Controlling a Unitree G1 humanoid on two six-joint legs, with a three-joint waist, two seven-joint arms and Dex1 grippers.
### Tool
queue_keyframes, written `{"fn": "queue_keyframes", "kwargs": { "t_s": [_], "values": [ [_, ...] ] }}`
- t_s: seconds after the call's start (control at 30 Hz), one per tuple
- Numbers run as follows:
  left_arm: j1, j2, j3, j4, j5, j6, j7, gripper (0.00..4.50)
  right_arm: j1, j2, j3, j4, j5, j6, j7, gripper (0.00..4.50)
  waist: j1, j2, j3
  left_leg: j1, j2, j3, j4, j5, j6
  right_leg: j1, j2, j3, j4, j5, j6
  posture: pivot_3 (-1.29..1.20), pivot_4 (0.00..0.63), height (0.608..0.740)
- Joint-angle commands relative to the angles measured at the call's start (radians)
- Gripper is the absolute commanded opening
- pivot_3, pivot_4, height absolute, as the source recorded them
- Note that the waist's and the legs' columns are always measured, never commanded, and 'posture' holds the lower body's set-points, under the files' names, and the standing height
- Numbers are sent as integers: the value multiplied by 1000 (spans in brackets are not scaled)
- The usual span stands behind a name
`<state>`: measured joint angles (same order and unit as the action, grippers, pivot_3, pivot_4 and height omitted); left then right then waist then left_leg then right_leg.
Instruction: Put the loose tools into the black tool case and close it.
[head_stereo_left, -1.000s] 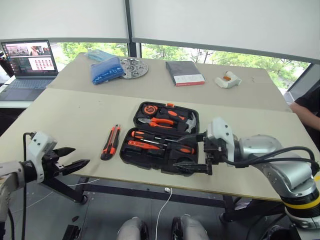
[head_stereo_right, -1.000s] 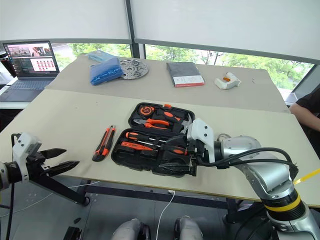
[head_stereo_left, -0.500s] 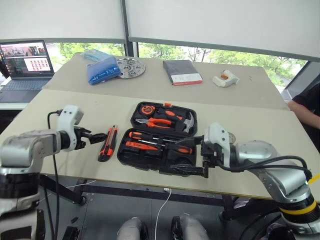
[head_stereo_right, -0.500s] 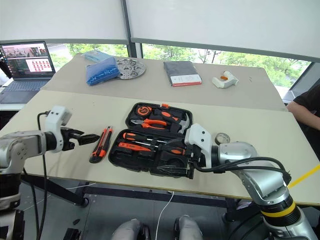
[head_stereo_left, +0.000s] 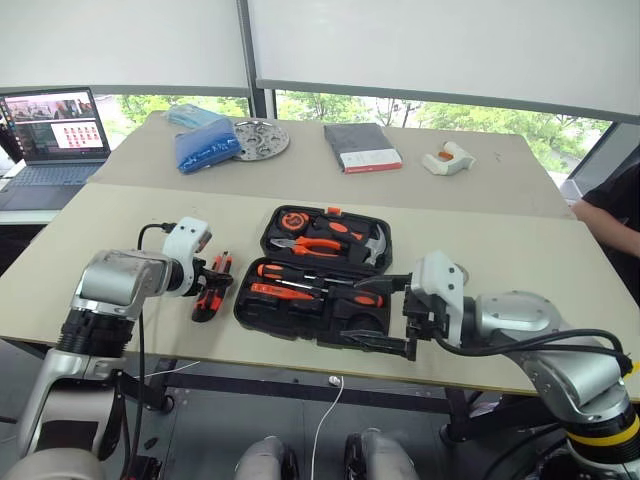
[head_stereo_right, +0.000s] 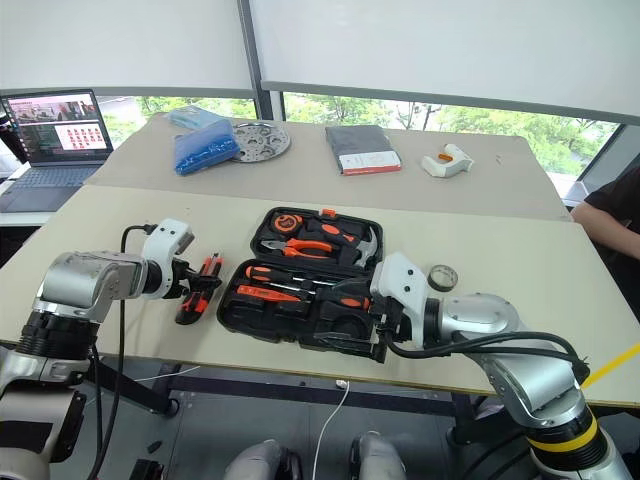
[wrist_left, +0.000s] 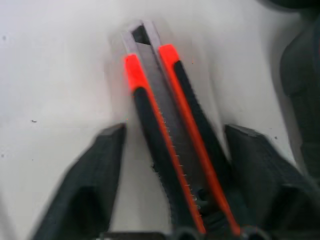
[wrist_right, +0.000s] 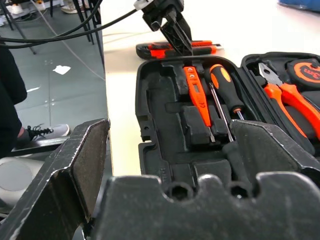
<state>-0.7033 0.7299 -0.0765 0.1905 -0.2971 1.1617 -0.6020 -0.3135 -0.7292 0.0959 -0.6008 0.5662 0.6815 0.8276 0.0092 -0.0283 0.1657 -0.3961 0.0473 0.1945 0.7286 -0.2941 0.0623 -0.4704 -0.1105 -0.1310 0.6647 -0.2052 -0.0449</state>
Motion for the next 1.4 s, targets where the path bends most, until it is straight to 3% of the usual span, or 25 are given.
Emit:
{"fn": "queue_keyframes", "kwargs": {
  "t_s": [0.03,0.07,0.23,0.37,0.43,0.53,0.73,0.87,1.0,1.33,1.4],
  "values": [
    [-5,54,7,98,28,-113,-72,1696,8,-24,-54,-50,48,22,8,4500,-1,0,0,0,0,0,0,0,0,0,0,0,0,0,0,0,150,718],
    [-16,81,4,110,28,-176,-127,1469,12,-31,-59,-56,63,32,16,4500,-3,0,0,0,0,0,0,0,0,0,0,0,0,0,0,0,150,718],
    [-116,222,-71,157,35,-532,-550,1458,33,-77,-79,-85,106,53,46,4500,-7,-3,2,-4,1,0,0,0,-1,-4,1,-3,-1,-1,-2,0,150,718],
    [-216,233,-157,86,-27,-721,-941,1458,54,-98,-87,-99,102,46,41,4500,7,-3,2,-10,0,-1,1,0,0,-7,-2,-6,-2,-1,-2,0,150,718],
    [-249,207,-267,27,-59,-757,-1007,1458,69,-97,-87,-109,99,47,30,4500,10,-3,2,-11,-1,-1,2,-1,1,-6,-2,-7,-3,-1,-2,0,150,718],
    [-278,190,-402,2,-68,-823,-1012,1458,80,-92,-83,-128,102,53,16,4500,4,-2,1,-10,-3,-1,2,3,10,-5,-2,-6,-3,-2,0,0,150,718],
    [-313,114,-558,77,-11,-890,-1012,1458,106,-87,-91,-159,107,64,-23,4500,-11,-2,2,-9,-1,-1,2,5,11,-5,3,-4,-2,-2,1,0,150,718],
    [-328,28,-545,164,61,-885,-1012,1458,125,-88,-104,-177,106,68,-46,4500,-4,-2,2,-9,-1,-2,2,4,11,-5,3,-4,-2,-2,1,0,150,718],
    [-330,14,-565,172,20,-889,-1012,1458,133,-88,-108,-184,105,70,-62,4500,-3,-2,2,-9,-1,-2,3,3,14,-5,2,-4,-2,-2,1,0,150,718],
    [-325,-44,-579,235,80,-901,-1012,1458,130,-86,-101,-161,89,51,-69,4500,0,-3,2,-9,-1,-2,4,3,14,-5,2,-4,-2,-2,1,0,150,718],
    [-322,-64,-555,253,99,-894,-1012,2461,133,-85,-99,-158,84,46,-68,4500,0,-3,2,-9,-1,-2,4,3,14,-5,3,-4,-2,-2,1,0,150,718]
  ]
}}
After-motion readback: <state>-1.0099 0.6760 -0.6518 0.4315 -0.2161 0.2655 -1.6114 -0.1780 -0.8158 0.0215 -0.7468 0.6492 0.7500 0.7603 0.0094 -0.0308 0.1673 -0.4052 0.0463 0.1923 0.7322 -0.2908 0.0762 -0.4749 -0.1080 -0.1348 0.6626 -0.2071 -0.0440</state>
